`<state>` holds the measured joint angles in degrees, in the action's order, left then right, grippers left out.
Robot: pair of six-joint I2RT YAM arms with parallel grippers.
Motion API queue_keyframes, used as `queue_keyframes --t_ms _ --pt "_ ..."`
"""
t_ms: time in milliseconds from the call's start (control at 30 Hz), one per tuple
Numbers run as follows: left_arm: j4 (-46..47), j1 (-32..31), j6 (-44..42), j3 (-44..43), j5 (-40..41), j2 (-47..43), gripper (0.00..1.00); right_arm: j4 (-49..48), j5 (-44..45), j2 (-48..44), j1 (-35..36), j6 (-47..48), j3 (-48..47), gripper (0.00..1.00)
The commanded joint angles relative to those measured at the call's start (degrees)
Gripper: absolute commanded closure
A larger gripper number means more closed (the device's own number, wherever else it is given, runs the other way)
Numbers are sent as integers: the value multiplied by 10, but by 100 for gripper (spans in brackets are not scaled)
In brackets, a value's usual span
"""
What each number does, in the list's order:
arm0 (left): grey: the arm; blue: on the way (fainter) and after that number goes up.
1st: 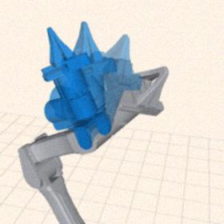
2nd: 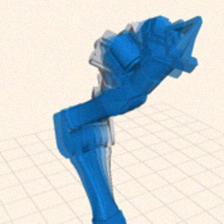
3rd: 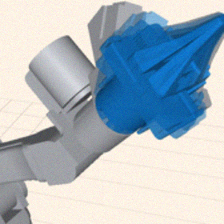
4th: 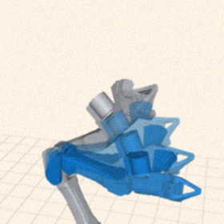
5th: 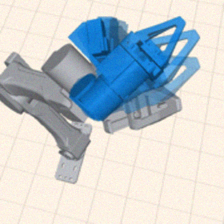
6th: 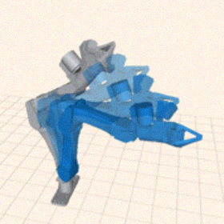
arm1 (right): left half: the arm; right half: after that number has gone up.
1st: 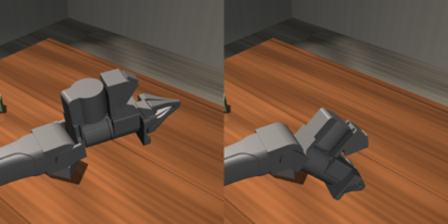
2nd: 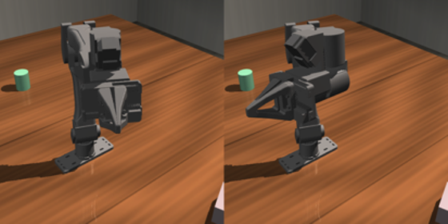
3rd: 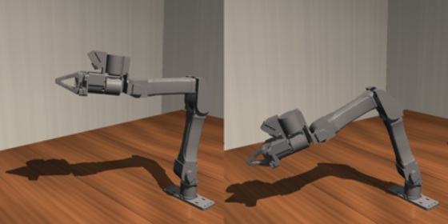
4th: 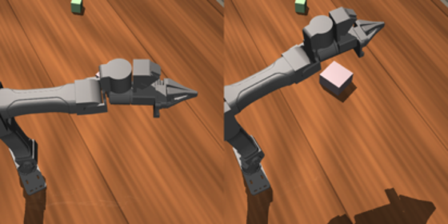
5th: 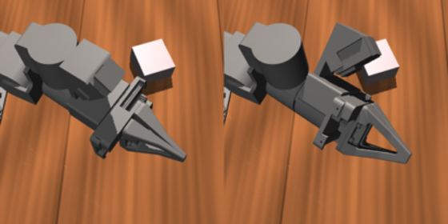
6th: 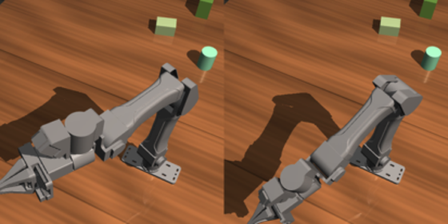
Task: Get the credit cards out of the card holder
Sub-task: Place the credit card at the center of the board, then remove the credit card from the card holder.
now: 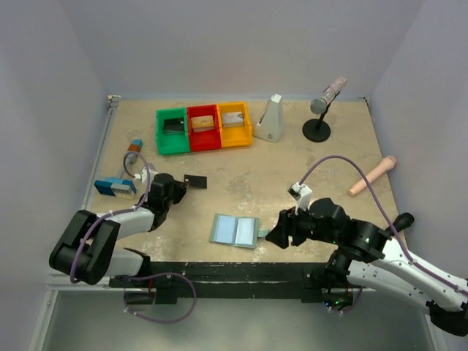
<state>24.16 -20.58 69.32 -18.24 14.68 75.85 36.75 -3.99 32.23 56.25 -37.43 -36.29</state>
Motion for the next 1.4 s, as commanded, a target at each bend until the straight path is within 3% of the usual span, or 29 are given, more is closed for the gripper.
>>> queue_keyframes --t_ms 0,267,567,867,1000,1133,1367 --pt "-25 17 -34 -25 -34 18 90 -16 7 3 1 -5 0 39" --pt "-45 29 -52 -32 -47 19 71 -16 12 13 1 -6 -3 38" --pt "-78 38 -58 -34 -47 4 65 -17 14 24 2 -5 -5 38" --pt "-169 35 -58 -29 -81 -134 54 -12 18 53 2 -5 -3 36" --pt "-263 -32 -100 -42 -43 -227 53 -9 38 89 2 -12 3 32" --pt "-369 -173 -108 -35 46 -278 53 -19 57 139 1 -31 14 32" --pt "-403 -250 -43 45 19 -357 50 -49 85 201 1 -99 39 29"
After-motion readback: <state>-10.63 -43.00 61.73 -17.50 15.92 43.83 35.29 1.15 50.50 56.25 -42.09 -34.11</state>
